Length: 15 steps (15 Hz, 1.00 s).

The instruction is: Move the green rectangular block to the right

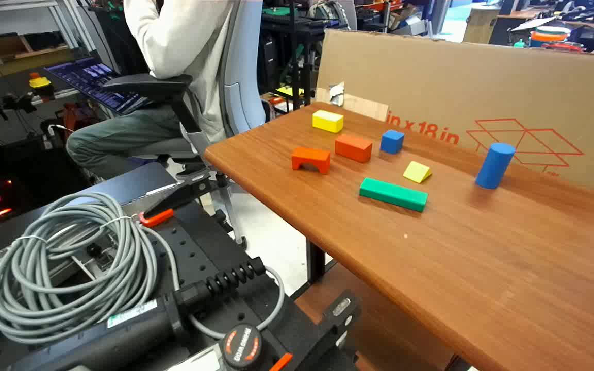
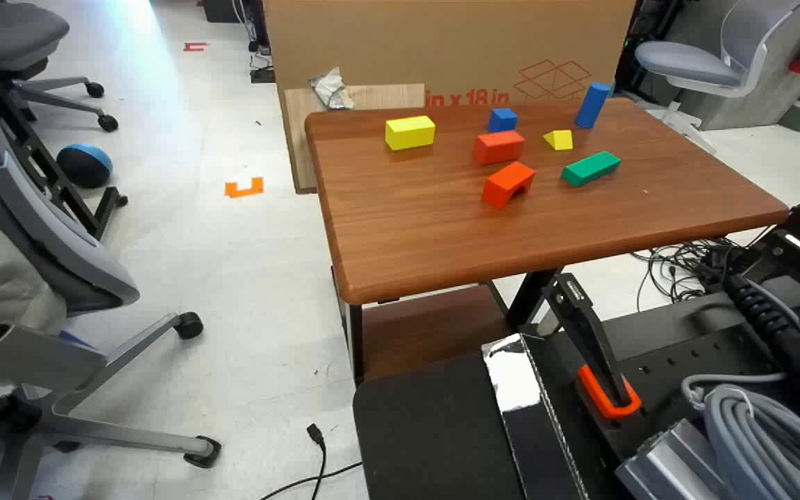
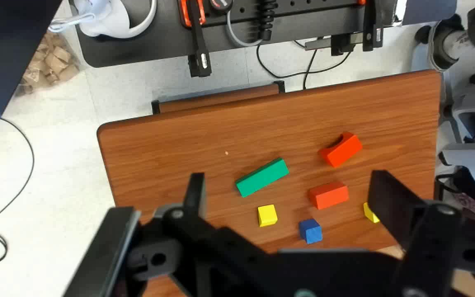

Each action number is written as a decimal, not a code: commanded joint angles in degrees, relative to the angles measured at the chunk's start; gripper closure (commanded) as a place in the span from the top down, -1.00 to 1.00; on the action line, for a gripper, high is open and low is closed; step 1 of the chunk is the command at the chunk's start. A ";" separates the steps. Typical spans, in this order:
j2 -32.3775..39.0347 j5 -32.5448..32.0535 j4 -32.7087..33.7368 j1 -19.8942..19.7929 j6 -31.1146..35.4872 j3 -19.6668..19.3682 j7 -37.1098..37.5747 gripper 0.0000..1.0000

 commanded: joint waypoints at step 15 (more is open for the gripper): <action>2.56 3.59 -1.14 -0.21 8.19 2.73 -0.82 1.00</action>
